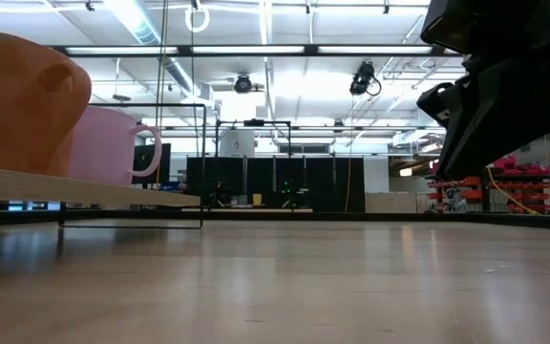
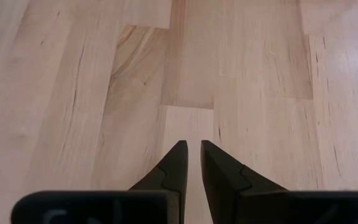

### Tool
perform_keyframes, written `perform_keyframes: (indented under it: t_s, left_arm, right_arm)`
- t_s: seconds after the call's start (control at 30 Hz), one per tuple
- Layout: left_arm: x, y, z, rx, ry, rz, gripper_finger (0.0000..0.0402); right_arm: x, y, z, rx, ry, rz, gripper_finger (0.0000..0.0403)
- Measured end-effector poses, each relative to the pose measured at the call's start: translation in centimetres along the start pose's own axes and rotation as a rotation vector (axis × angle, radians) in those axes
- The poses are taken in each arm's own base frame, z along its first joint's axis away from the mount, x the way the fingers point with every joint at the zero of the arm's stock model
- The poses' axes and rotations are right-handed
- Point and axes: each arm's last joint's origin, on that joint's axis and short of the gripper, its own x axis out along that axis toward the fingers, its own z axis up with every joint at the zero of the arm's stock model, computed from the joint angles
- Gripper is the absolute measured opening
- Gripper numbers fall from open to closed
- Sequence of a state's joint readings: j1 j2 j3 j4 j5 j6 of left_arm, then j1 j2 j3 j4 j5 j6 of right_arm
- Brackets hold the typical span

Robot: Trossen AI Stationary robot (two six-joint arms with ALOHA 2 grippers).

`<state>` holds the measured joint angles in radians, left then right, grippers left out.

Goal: Stack small to large cups/mugs on shelf
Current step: Put the blue cup on the shelf, then return to Home Position

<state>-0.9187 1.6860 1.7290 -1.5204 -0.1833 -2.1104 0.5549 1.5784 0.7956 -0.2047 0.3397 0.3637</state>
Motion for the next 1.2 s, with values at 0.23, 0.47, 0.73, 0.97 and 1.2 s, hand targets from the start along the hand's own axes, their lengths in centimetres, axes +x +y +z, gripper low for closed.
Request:
perform_keyframes:
  t_s: [0.23,0.47,0.73,0.97,1.2]
  left_arm:
    - [-1.1,1.0,-0.3,-0.016,-0.043,-0.057,0.0148]
    - [-1.9,1.9,0.0,0.034,-0.149,-0.12,0.0142]
    - [-3.3,2.2,1.2,0.315,-0.442,-0.263,0.0133]
    - [-6.1,3.1,3.5,0.69,-0.917,-0.294,0.0134]
    - [-7.9,4.0,4.8,0.908,-1.257,-0.156,0.0125]
  right_arm:
    - [0.0,0.0,0.0,0.0,0.0,0.0,0.0051]
    - [0.0,0.0,0.0,0.0,0.0,0.0,0.0051]
    - [0.0,0.0,0.0,-0.006,0.0,0.0,0.0051]
    - [-0.1,0.0,0.1,0.006,-0.005,0.002,0.0051]
    - [-0.8,0.4,2.1,0.035,-0.058,0.021,0.0051]
